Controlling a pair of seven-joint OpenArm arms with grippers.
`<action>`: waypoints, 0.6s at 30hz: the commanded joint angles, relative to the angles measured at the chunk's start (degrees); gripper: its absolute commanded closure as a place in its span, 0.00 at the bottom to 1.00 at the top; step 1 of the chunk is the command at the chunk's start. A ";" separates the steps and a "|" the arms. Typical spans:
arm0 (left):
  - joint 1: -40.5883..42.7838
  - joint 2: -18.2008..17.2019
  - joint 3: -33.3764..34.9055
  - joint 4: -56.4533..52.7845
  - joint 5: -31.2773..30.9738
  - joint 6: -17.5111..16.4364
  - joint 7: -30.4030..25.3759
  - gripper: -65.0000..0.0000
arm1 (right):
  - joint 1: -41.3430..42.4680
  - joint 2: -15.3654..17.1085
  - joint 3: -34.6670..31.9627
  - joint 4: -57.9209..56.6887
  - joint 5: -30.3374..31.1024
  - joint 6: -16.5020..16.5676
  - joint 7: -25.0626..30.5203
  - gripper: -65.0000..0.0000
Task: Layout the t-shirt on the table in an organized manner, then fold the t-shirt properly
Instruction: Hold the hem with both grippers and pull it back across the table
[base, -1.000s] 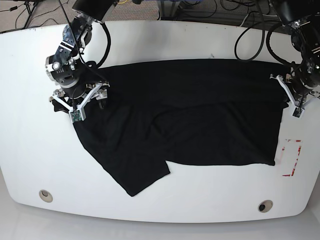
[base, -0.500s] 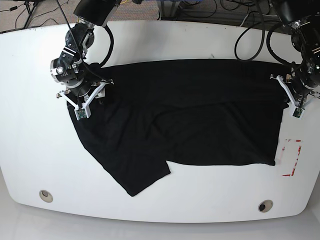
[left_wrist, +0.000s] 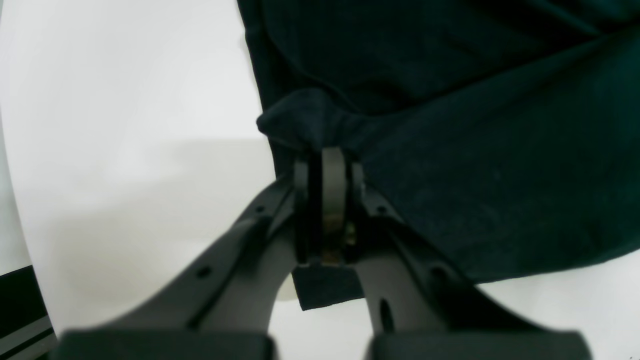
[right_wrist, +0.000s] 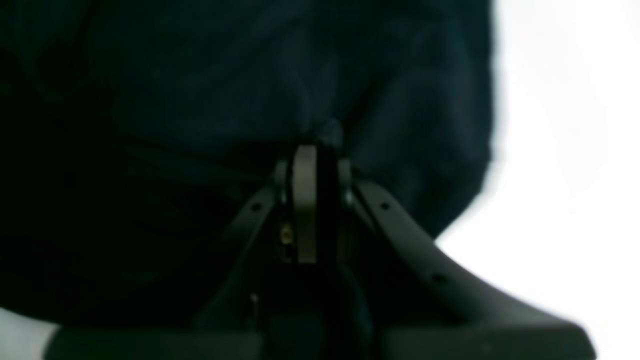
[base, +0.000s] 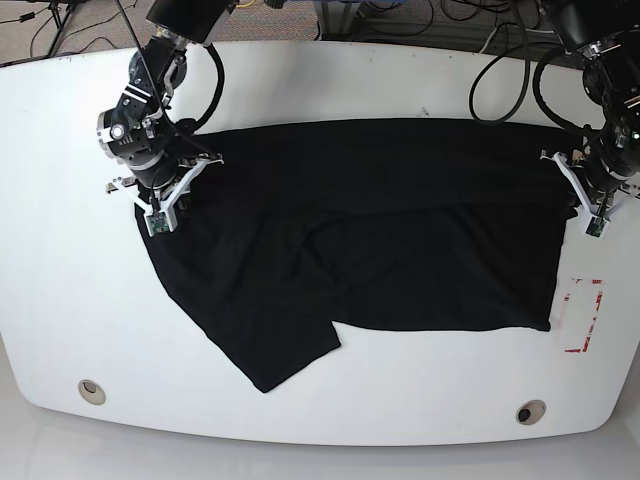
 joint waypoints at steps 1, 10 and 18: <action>-0.60 -0.95 -0.24 1.24 -0.63 -0.01 -0.95 1.00 | -0.43 0.25 0.00 4.83 0.68 -0.16 -1.35 0.98; -0.33 -1.91 -0.51 1.32 -0.28 -0.01 0.89 1.00 | -3.50 0.25 0.26 11.07 0.86 -0.16 -8.29 0.99; -0.25 -4.02 -0.59 0.97 -0.28 -0.01 3.36 1.00 | -7.81 0.25 0.35 11.25 0.86 -0.16 -8.82 0.99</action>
